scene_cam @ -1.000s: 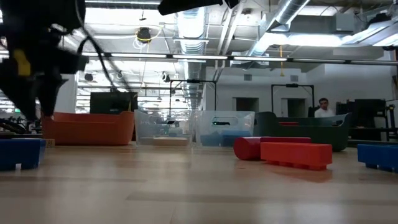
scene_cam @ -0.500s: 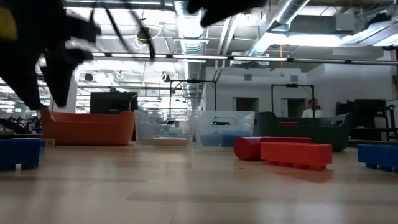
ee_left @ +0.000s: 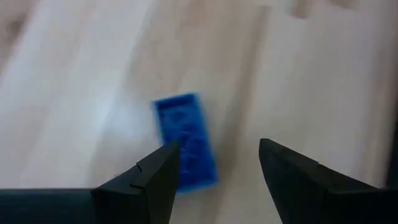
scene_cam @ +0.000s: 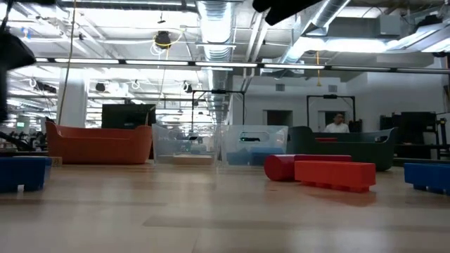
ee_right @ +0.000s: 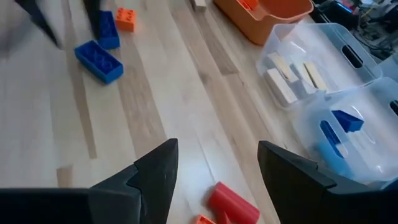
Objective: Sort blocks
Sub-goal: Put the blue game piece into the right transparent bin
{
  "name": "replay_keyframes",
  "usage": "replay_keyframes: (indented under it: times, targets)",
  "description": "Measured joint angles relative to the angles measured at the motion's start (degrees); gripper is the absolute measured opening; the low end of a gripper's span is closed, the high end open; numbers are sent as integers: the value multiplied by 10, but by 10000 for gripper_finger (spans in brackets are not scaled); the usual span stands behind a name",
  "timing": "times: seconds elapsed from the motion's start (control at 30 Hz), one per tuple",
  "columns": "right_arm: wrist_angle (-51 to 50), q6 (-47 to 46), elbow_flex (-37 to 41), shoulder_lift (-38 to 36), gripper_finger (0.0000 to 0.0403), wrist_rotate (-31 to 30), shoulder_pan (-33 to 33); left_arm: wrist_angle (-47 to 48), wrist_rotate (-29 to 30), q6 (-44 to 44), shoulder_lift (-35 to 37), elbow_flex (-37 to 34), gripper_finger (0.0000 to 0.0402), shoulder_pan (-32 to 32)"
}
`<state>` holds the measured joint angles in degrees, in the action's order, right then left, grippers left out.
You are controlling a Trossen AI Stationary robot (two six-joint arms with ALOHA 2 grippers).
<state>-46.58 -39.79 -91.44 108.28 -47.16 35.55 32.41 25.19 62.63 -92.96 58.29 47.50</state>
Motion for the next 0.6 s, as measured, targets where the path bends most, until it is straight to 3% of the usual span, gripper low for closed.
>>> replay_keyframes:
  times: [0.13,0.6]
  targets:
    - [13,6,0,0,254,0,1,9,34,19,-21,1,215,-5]
    - [52,16,0,0,254,-1,7,47,12,-51,-46,31,230,-32]
